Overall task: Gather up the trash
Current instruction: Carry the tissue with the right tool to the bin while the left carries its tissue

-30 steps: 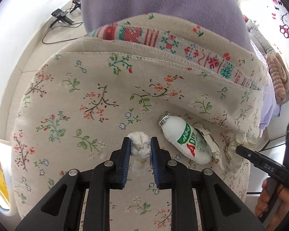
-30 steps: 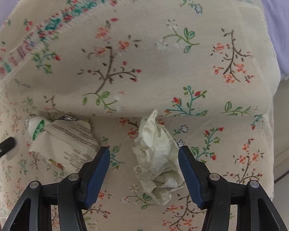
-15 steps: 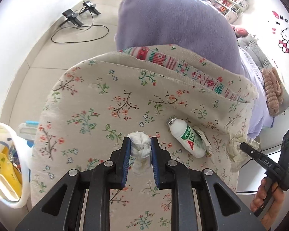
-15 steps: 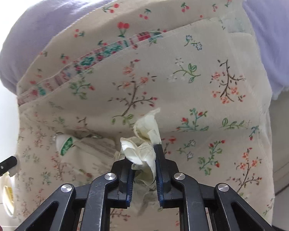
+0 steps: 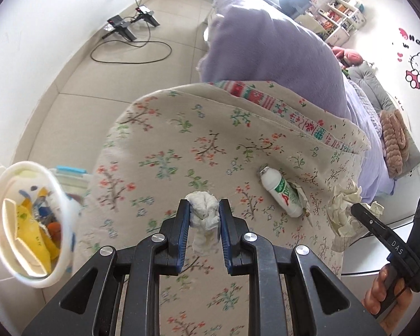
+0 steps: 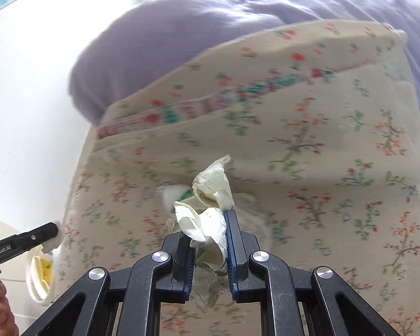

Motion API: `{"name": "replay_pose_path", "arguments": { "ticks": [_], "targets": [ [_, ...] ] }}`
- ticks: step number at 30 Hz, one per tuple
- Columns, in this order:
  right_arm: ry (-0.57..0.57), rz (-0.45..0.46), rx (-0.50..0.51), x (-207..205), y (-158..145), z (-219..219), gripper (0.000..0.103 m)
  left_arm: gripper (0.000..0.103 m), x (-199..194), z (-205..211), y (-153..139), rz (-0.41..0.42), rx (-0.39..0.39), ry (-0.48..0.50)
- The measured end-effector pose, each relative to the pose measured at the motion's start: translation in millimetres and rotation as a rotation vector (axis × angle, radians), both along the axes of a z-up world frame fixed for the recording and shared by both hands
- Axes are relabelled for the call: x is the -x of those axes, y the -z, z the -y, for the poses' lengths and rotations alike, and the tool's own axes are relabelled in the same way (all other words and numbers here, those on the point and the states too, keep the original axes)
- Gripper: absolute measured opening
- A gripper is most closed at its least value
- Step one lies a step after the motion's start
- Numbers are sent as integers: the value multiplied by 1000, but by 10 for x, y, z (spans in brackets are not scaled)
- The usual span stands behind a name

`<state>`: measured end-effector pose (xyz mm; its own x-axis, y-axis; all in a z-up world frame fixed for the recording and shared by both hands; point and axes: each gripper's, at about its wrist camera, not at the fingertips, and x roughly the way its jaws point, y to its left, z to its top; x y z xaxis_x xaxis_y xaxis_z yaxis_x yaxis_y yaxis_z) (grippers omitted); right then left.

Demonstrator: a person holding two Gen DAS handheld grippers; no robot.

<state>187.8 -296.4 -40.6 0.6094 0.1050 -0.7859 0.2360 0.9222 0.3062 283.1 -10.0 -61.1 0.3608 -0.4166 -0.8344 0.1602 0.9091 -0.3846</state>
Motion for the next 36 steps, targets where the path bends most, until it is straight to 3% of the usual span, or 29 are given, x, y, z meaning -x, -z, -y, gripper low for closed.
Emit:
{"name": "replay_pose_path", "arguments": {
  "ticks": [9, 17, 24, 29, 36],
  "targets": [
    [-126, 34, 3, -1, -130, -612, 17, 22, 232, -744, -120, -3, 34, -70],
    [-256, 41, -3, -38, -46, -1313, 17, 22, 364, -1556, -62, -50, 90, -176],
    [-337, 47, -71, -55, 54, -1856, 17, 22, 455, -2246, -5, -73, 142, -281],
    [-402, 58, -131, -90, 124, -2283, 17, 22, 450, -2386, 154, -125, 145, -298],
    [-449, 43, -207, -240, 260, -2800, 17, 23, 300, -2232, 375, -188, 127, -277]
  ]
}}
